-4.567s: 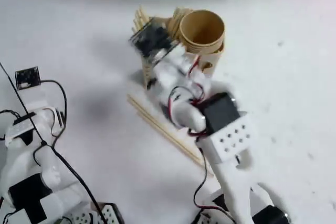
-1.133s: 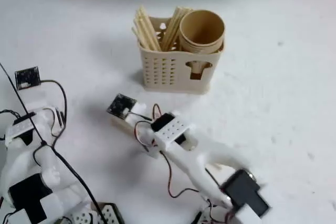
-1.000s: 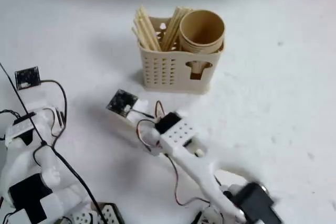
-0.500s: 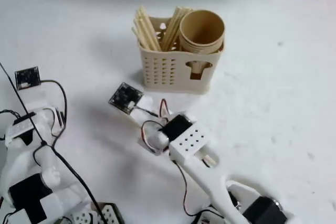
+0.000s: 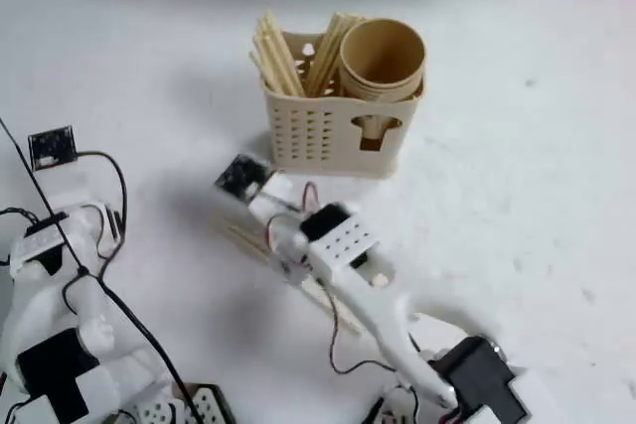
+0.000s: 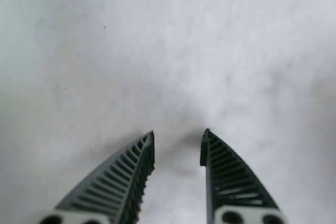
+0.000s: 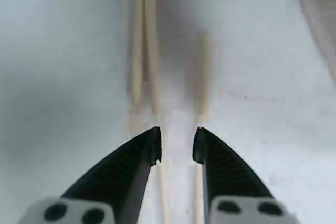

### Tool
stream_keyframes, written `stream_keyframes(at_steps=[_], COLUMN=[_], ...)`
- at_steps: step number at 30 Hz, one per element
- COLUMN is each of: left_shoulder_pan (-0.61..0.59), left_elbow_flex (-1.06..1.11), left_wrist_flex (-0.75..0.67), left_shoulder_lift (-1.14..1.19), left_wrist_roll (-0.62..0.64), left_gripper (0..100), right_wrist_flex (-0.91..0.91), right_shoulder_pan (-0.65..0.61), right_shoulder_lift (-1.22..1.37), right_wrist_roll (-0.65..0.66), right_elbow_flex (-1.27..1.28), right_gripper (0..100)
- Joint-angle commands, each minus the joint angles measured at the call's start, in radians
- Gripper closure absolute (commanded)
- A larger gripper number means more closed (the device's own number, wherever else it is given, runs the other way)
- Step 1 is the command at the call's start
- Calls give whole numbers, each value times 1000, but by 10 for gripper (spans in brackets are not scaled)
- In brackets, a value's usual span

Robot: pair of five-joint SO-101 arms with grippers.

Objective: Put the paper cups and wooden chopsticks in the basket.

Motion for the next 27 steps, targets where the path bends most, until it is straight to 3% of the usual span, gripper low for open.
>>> stream_keyframes(at_steps=[1, 11, 20, 23, 27], left_shoulder_pan=[-12, -12, -12, -13, -13], left_elbow_flex=[-2, -2, -2, -2, -2], left_wrist_flex=[-11, -11, -11, -11, -11], left_shoulder_lift=[-7, -7, -7, -7, -7], left_wrist_roll=[11, 11, 11, 11, 11], left_gripper=[843, 843, 843, 843, 843], right_wrist_flex=[-18, -114, -120, -96, -59], right_shoulder_pan=[79, 93, 97, 97, 90], right_shoulder_lift=[-2, 12, 272, 277, 248], right_wrist_roll=[51, 112, 117, 114, 110], right_elbow_flex=[-58, 17, -81, -100, -98], right_gripper=[885, 882, 889, 980, 985])
